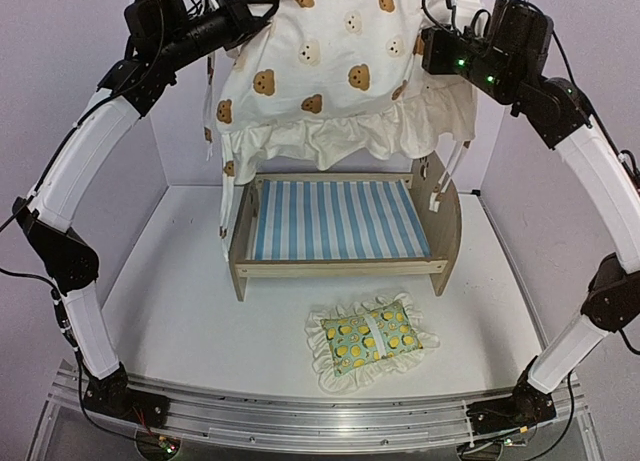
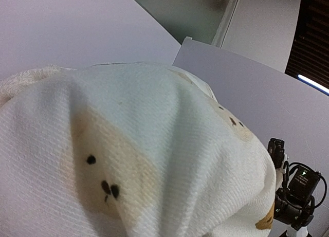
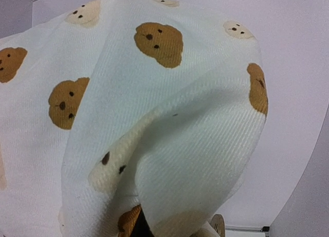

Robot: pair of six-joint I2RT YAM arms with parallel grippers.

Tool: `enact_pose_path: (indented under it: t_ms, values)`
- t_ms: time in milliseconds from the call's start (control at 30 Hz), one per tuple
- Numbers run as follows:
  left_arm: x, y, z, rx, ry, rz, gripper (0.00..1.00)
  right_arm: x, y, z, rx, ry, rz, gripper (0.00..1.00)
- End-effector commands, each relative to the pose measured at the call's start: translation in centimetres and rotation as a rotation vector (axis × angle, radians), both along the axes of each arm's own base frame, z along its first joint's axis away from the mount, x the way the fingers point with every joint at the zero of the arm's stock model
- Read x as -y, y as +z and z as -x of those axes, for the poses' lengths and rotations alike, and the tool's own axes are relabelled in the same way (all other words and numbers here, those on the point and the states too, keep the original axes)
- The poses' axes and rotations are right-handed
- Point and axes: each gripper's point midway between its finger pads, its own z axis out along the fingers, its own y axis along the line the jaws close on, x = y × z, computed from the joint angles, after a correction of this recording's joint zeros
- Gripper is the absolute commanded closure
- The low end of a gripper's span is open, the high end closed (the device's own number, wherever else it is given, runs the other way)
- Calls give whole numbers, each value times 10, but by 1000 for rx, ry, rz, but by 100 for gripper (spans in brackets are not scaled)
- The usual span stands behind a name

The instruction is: Set up the pet bed

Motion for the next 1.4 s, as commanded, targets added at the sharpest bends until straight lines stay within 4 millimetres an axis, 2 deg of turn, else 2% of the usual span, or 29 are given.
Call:
enact_pose_path:
  t_ms: [0, 100, 200, 267, 333, 433, 567, 667, 833, 1033, 1100, 1133, 1167, 1233, 1300, 1367]
  values:
    - [-2, 33, 18, 123, -46, 87, 93, 7, 8, 2, 48, -33, -10, 100]
    - [10, 10, -2, 79, -35, 62, 94, 10, -11, -4, 25, -66, 26, 100]
    - [21, -24, -25, 19, -5, 10, 94, 10, -44, -15, -34, -86, 70, 100]
    - [25, -50, -38, -32, 19, -23, 94, 10, -78, -27, -97, -108, 102, 100]
    - [33, -83, -52, -92, 27, -65, 95, 11, -120, -41, -174, -121, 131, 100]
    - [37, -122, -70, -160, 45, -112, 96, 24, -170, -66, -285, -145, 121, 100]
    - [37, -165, -89, -246, 57, -154, 97, 41, -219, -89, -429, -151, 57, 100]
    - [42, -184, -91, -279, 36, -178, 98, 53, -243, -99, -497, -164, 33, 100]
    - [46, -207, -91, -330, 12, -200, 99, 45, -284, -108, -602, -126, 39, 100]
    - [26, -222, -110, -357, 184, -253, 98, 30, -316, -110, -705, -62, 16, 96]
    - [20, -238, -123, -397, 254, -292, 96, 29, -321, -108, -733, -56, 12, 83]
    - [20, -248, -129, -421, 270, -317, 94, 29, -322, -107, -746, -58, 12, 71]
    - [21, -255, -133, -440, 282, -337, 89, 28, -321, -105, -754, -50, 8, 53]
    - [24, -275, -141, -485, 287, -387, 73, 22, -313, -98, -762, -5, -10, 21]
    - [25, -284, -143, -508, 286, -416, 55, 14, -300, -91, -769, 46, -43, 6]
    - [24, -287, -143, -513, 290, -427, 41, 6, -285, -81, -773, 83, -61, 2]
